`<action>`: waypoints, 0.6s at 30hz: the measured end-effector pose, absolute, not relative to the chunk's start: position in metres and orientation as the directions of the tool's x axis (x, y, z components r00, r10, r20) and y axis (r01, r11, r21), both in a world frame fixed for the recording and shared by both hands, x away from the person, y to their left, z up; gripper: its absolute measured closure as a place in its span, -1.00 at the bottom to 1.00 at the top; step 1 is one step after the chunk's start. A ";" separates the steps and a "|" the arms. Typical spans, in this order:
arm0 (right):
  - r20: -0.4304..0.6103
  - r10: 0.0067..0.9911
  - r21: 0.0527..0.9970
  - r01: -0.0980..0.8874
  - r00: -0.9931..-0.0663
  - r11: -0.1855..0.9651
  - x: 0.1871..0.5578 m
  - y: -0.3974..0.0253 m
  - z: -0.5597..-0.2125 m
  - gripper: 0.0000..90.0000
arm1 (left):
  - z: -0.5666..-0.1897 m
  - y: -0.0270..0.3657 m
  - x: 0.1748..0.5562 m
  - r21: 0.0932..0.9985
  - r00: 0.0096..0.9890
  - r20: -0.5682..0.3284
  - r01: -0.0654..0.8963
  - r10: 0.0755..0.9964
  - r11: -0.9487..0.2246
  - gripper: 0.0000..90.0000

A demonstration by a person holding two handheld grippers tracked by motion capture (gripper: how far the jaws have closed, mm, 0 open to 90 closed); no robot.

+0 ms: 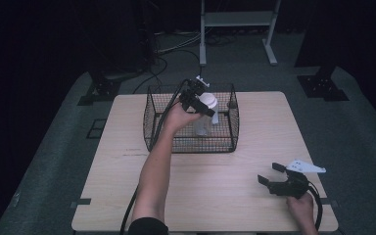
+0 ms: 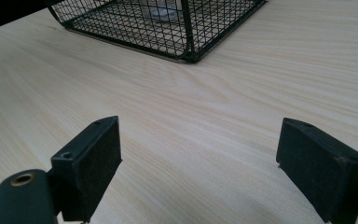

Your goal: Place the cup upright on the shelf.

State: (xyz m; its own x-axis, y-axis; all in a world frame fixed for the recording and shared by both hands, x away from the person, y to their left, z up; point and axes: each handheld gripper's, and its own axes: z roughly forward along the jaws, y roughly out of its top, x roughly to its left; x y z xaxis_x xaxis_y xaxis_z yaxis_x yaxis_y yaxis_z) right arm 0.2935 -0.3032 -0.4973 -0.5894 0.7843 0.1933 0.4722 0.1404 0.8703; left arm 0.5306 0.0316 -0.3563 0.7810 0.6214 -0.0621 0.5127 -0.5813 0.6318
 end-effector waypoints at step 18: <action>0.194 0.784 0.869 0.474 -0.590 0.142 0.294 -0.302 -0.497 -0.71 | -0.357 0.036 0.525 0.637 0.784 -0.040 0.498 0.619 -0.589 -0.89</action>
State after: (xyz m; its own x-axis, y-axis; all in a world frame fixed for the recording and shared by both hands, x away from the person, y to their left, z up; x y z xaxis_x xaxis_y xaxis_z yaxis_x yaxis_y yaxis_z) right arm 0.2938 -0.3023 -0.4974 -0.5899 0.7838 0.1942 0.4741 0.1415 0.8690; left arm 0.5253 0.0359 -0.3573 0.7842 0.6191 -0.0403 0.4977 -0.5890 0.6367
